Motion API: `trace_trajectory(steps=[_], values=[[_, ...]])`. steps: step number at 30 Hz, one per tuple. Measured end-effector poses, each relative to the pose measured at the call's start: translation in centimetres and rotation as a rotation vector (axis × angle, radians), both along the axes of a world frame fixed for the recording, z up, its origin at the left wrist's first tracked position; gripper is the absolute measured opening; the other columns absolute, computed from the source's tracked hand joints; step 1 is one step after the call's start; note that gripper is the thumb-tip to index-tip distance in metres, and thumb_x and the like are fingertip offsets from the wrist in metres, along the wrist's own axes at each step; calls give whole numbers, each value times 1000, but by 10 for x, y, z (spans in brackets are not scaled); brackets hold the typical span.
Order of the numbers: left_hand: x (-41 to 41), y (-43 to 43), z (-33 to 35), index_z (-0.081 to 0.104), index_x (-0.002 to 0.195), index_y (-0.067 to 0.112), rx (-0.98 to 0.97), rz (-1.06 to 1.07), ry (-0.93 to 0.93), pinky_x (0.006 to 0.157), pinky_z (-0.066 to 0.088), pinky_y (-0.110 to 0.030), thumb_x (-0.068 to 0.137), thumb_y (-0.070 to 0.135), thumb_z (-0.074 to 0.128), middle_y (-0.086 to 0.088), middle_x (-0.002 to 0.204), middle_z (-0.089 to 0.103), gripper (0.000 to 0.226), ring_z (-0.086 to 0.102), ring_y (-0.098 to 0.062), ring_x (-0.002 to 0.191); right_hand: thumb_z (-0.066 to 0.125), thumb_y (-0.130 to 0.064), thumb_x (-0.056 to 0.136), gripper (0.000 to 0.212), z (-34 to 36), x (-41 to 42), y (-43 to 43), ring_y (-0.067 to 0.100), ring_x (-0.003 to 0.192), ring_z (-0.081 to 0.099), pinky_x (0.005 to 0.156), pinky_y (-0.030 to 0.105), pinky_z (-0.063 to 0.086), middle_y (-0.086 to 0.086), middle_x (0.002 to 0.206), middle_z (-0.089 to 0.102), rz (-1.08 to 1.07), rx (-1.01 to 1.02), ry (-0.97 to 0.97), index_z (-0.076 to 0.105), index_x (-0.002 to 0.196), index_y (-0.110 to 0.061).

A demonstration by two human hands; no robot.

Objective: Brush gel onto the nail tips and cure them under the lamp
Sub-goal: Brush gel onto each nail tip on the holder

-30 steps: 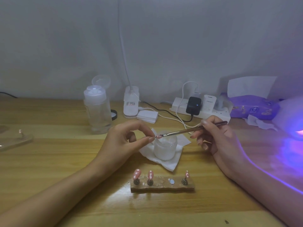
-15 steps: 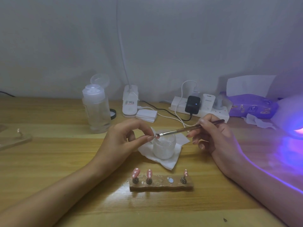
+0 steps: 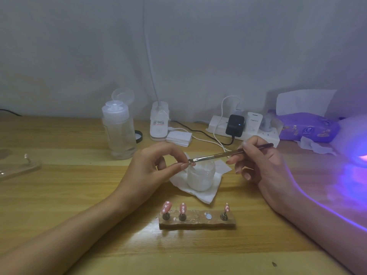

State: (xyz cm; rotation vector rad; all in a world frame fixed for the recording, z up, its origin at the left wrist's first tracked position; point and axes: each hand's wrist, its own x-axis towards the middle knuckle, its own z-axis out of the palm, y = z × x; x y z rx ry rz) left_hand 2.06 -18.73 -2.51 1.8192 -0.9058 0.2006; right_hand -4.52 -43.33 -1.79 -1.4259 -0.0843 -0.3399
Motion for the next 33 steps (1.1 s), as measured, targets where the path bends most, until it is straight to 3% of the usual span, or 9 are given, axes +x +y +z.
trace_trajectory(steps=[3, 8, 11, 19, 24, 28, 33], values=[[0, 1, 0, 72, 84, 29, 6, 3, 4, 53, 36, -10, 80, 37, 69, 21, 87, 68, 9, 39, -15, 49, 64, -34, 90, 21, -2, 1, -2, 13, 51, 57, 42, 17, 38, 14, 73, 72, -51, 12, 15, 59, 71, -26], [0, 0, 0, 72, 85, 29, 5, 2, -2, 53, 35, -11, 81, 37, 69, 20, 88, 68, 9, 39, -23, 50, 65, -44, 83, 21, 0, 0, 1, 13, 52, 57, 41, 17, 37, 12, 75, 72, -2, -15, -7, 60, 70, -29], [0, 0, 0, 72, 85, 28, 8, 5, -1, 52, 35, -10, 81, 38, 69, 21, 88, 68, 11, 40, -24, 50, 63, -35, 88, 21, 0, 0, 0, 12, 50, 54, 41, 16, 36, 11, 69, 70, -46, 0, 4, 59, 69, -28], [0, 1, -2, 71, 82, 24, -8, 1, 44, 53, 35, -8, 83, 26, 76, 22, 78, 65, 5, 39, -7, 49, 53, -24, 99, 31, -1, -1, 0, 13, 50, 52, 41, 17, 36, 10, 68, 70, -76, -14, 0, 58, 69, -28], [-1, 0, -1, 70, 82, 20, 5, -3, 52, 51, 34, -6, 85, 16, 76, 30, 64, 59, 8, 38, -5, 45, 55, -31, 93, 25, 1, -2, 2, 12, 52, 55, 42, 17, 37, 10, 71, 71, -37, -22, -23, 60, 68, -30], [-1, 0, 0, 71, 82, 20, 0, -5, 78, 50, 35, -11, 84, 20, 76, 22, 75, 65, 6, 38, -5, 47, 50, -20, 101, 34, -1, -1, -1, 12, 53, 53, 43, 17, 36, 10, 67, 70, -94, -8, 4, 58, 68, -28], [-1, 0, 0, 72, 82, 22, -8, -11, 86, 49, 34, -11, 80, 33, 73, 20, 79, 67, 12, 39, -5, 46, 54, -28, 95, 28, 1, -1, 3, 11, 53, 54, 43, 16, 37, 11, 71, 71, -53, -41, -20, 60, 68, -30]])
